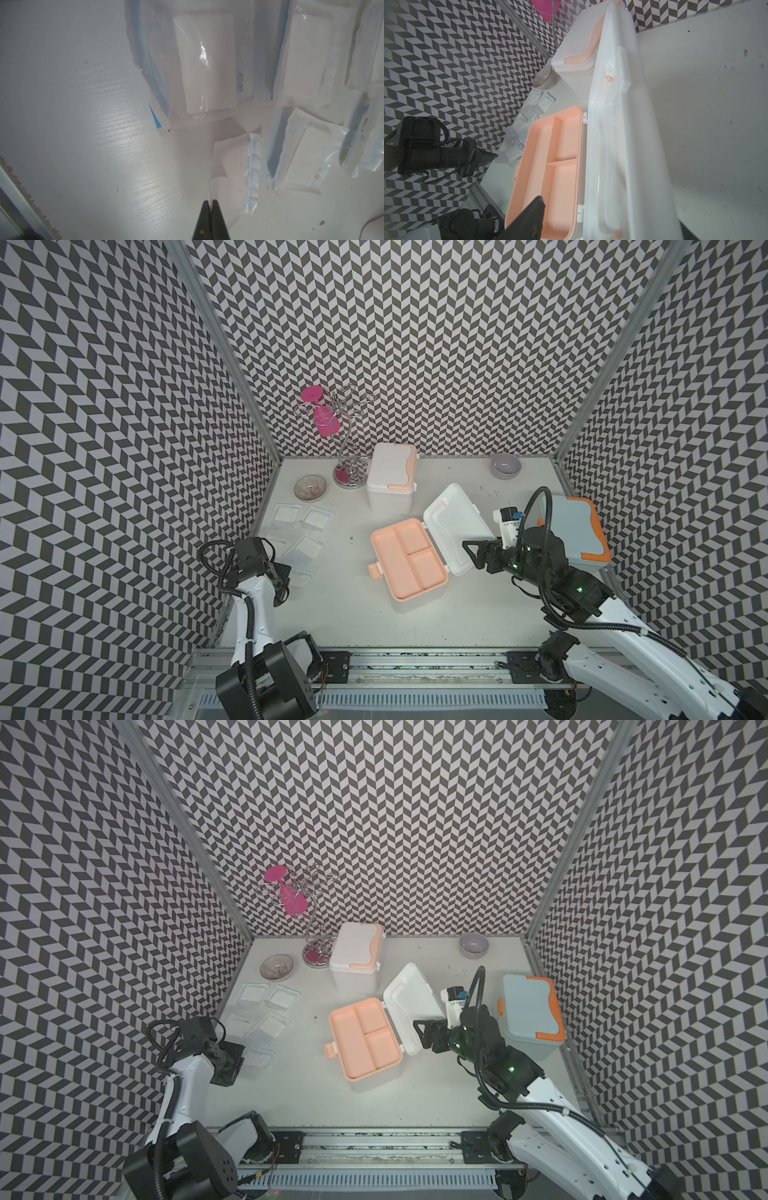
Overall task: Open first aid kits and take out gauze
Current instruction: Place the gauze at the center of the board.
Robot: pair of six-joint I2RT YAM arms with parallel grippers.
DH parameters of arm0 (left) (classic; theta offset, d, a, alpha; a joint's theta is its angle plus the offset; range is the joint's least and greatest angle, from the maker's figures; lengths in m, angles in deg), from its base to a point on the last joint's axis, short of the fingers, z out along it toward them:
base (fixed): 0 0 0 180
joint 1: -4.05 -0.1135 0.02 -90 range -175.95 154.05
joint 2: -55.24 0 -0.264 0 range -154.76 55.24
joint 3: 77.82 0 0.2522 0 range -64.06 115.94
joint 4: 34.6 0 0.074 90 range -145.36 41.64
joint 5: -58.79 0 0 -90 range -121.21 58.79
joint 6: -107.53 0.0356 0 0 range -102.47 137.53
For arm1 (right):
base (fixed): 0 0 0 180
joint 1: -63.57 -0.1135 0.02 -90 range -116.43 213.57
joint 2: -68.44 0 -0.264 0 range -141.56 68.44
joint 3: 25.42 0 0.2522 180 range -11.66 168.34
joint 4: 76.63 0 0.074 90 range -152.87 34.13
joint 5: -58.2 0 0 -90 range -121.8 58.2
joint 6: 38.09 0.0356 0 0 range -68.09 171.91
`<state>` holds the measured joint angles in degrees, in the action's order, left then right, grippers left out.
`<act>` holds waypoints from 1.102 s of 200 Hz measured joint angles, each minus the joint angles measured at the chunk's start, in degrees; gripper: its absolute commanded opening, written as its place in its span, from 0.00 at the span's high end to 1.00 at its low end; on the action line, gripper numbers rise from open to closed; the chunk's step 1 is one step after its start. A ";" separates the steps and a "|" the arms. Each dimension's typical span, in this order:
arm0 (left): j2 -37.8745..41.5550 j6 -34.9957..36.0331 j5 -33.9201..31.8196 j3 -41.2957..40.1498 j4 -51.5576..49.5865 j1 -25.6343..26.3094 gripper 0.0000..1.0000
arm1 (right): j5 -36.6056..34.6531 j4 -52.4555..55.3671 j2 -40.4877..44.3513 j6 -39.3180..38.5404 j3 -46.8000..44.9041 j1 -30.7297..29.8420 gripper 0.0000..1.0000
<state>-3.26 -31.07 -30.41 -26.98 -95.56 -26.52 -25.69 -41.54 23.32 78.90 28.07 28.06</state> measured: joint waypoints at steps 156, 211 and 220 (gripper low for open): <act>1.92 2.69 3.19 -0.90 -1.25 -2.84 0.99 | 0.35 -1.64 -1.88 -0.28 0.00 0.00 0.25; 2.75 2.78 3.43 -0.90 -2.23 -2.95 0.93 | 0.35 -1.70 -1.88 -0.42 -0.02 0.00 0.25; 2.89 2.89 3.43 -0.85 -2.51 -2.97 0.86 | 0.35 -1.81 -1.88 -0.42 -0.02 0.00 0.25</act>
<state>-0.38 -28.19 -26.98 -27.83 -98.08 -29.49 -25.34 -43.36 21.44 78.48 28.05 28.06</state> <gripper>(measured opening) 0.067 0.749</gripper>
